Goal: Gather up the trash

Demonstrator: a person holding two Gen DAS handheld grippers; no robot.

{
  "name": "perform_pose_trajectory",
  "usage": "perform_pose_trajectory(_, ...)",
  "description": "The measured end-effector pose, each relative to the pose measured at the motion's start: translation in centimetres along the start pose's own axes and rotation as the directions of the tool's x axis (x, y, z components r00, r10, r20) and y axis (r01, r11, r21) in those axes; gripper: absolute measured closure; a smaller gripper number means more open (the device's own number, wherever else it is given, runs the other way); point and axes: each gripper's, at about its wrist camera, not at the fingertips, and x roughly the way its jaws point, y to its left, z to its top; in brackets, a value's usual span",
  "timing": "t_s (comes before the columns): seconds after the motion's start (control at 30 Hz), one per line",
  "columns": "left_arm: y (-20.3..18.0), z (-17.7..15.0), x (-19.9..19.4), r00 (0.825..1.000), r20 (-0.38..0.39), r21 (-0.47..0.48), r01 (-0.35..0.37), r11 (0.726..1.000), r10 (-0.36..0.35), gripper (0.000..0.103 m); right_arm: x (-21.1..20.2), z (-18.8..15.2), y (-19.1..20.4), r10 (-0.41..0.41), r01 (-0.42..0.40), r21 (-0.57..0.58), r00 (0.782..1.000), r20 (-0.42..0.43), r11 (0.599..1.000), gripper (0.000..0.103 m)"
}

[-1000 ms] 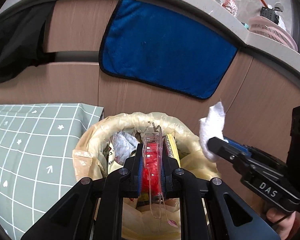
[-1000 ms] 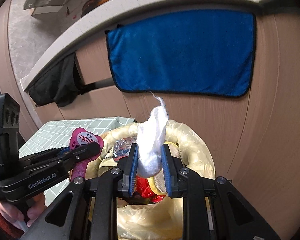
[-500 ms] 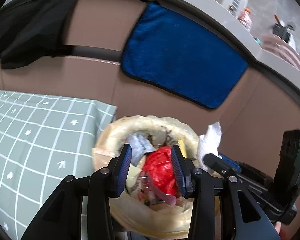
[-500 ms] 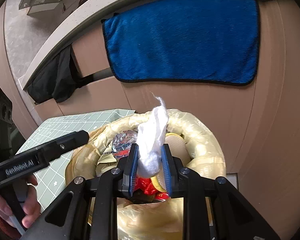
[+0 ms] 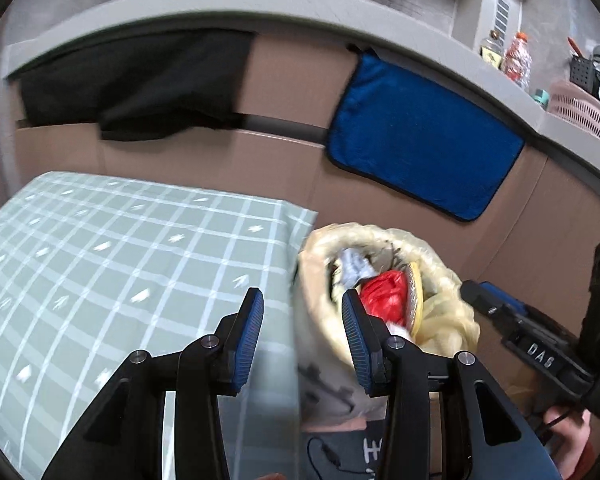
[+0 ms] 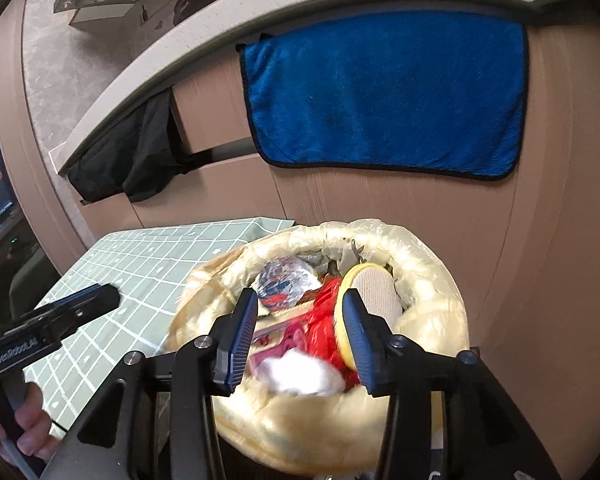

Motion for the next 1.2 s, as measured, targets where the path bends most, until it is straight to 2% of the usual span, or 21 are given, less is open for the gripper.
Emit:
perform_pose_trajectory(0.1,0.8,-1.9,-4.7,0.998,0.033,-0.017,-0.046,0.999,0.047,0.061,-2.7,-0.8,1.3,-0.009,0.009,-0.011,1.0,0.021,1.0,0.059)
perform_pose_trajectory(0.27,0.8,-4.0,-10.3,0.988,0.055,0.027,-0.146,0.989,0.145,0.061,-8.4,-3.0,5.3,0.07,-0.066,-0.091,0.997,0.042,0.994,0.059)
perform_pose_trajectory(0.37,0.9,-5.1,-13.5,0.978,0.09,0.021,-0.19,0.982,0.187,0.061,-10.9,-4.2,7.4,0.107,-0.101,-0.117,0.993,0.044,0.988,0.058)
perform_pose_trajectory(0.47,0.6,-6.0,-16.3,0.959,0.148,0.029,-0.249,0.968,0.243,0.061,-12.9,-5.6,9.7,0.15,-0.144,-0.14,0.988,0.033,0.98,0.057)
perform_pose_trajectory(0.57,0.7,-7.2,-19.0,0.938,0.185,0.023,-0.302,0.953,0.293,0.061,-14.5,-7.1,11.7,0.151,-0.141,-0.173,0.988,0.042,0.975,0.057)
perform_pose_trajectory(0.73,1.0,-8.9,-21.3,0.925,0.183,0.036,-0.346,0.938,0.334,0.061,-16.8,-9.0,13.7,0.164,-0.148,-0.192,0.984,0.068,0.97,0.057)
perform_pose_trajectory(0.97,1.9,-9.6,-23.8,0.903,0.205,-0.026,-0.382,0.924,0.379,0.061,-18.3,-9.9,15.8,0.171,-0.149,-0.244,0.983,0.071,0.958,0.056)
perform_pose_trajectory(1.2,1.9,-9.9,-25.2,0.898,0.227,-0.026,-0.381,0.924,0.377,0.061,-19.2,-10.1,16.7,0.181,-0.155,-0.264,0.98,0.077,0.952,0.055)
